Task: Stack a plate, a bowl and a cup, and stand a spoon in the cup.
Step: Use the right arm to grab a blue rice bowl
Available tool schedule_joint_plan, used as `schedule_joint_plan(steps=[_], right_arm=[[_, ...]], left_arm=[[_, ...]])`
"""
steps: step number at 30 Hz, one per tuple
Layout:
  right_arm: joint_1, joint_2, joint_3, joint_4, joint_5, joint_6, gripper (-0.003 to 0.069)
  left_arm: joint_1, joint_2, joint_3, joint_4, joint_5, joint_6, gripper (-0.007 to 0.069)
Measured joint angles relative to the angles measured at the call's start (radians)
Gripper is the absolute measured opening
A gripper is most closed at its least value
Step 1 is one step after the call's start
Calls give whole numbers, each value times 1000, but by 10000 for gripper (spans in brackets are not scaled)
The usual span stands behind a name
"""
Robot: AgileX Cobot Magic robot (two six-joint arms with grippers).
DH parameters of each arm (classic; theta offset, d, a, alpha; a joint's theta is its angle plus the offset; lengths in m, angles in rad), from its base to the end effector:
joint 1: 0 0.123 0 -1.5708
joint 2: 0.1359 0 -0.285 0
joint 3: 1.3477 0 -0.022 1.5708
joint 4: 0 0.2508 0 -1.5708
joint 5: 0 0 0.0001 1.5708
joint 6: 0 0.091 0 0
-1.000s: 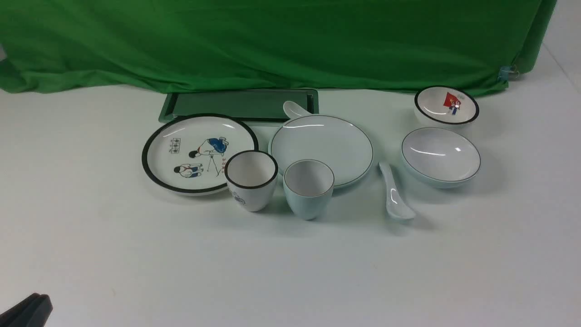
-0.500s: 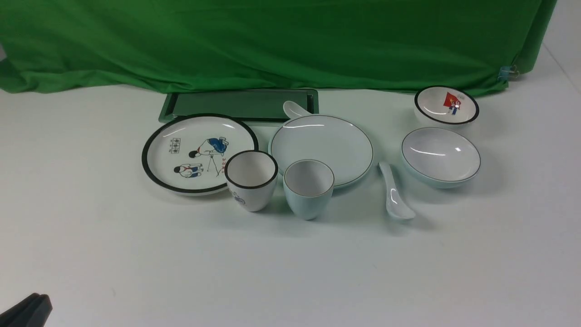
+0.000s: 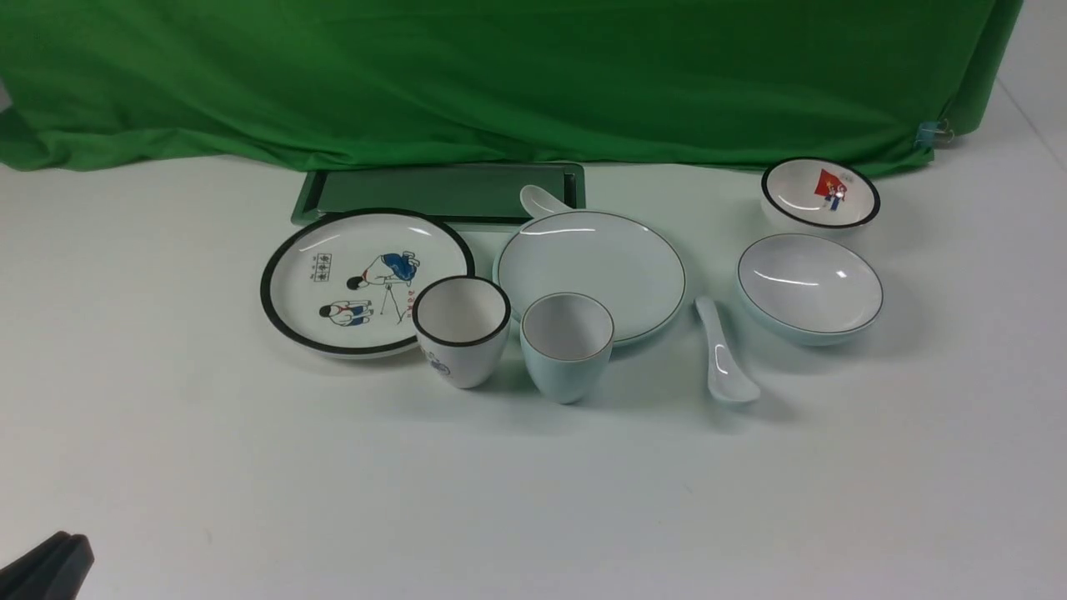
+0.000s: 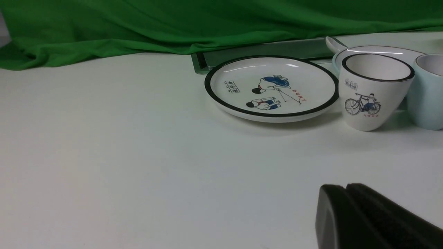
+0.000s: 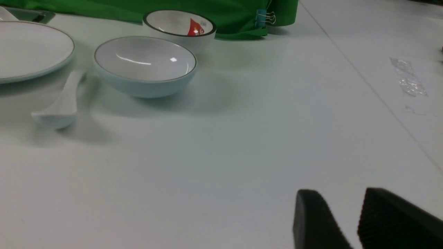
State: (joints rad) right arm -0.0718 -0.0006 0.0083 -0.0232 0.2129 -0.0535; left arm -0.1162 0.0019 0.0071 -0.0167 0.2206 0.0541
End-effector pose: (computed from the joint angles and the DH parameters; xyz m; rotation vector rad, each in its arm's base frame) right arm 0.0559 -0.0045 0.1911 -0.0001 1.7055 -0.1145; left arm 0.0557 -0.0068 0.1907 0.1345 1.7083 -0.0613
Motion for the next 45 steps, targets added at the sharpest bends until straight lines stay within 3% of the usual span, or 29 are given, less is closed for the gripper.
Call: schedule_joint_plan(steps=[5,8,10,13,14,16,20,22,25,26,28,35,38,41,45], right_arm=[[0,0,0,0,-91,23,242],[0,0,0,0,-213,30,242],[0,0,0,0,-384,53,241],[0,0,0,0,-556,136,243],[0,0,0,0,-684,252,242],[0,0,0,0,-795,332,242],[0,17,-3,-1,-868,413,235],[0,35,-22,-1,-851,424,216],[0,131,-132,-1,-740,403,98],[0,199,-212,-1,-672,353,48],[0,313,-303,-2,-610,275,25],[0,711,-458,-4,-497,168,30],[15,942,-601,-5,-153,149,43],[57,1119,-742,4,95,43,52],[119,1326,-924,72,303,-31,125]], left_arm=[[0,0,0,1,-126,2,-29],[0,0,0,10,-259,4,-29],[0,0,0,17,-418,4,-29],[0,0,0,40,-551,4,-29],[0,0,0,51,-664,4,-29],[0,0,0,49,-786,-5,-29],[0,5,-16,17,-925,-68,-29],[0,25,-55,5,-886,-93,-29],[0,138,-221,-4,-704,-115,-29],[0,236,-328,-4,-602,-116,-29],[0,380,-442,-4,-529,-117,-29],[0,835,-653,-4,-380,-180,-29],[-22,1047,-797,-6,-75,-202,-29],[-63,1163,-898,-13,143,-148,-29],[-107,1252,-954,-45,253,-80,-29]])
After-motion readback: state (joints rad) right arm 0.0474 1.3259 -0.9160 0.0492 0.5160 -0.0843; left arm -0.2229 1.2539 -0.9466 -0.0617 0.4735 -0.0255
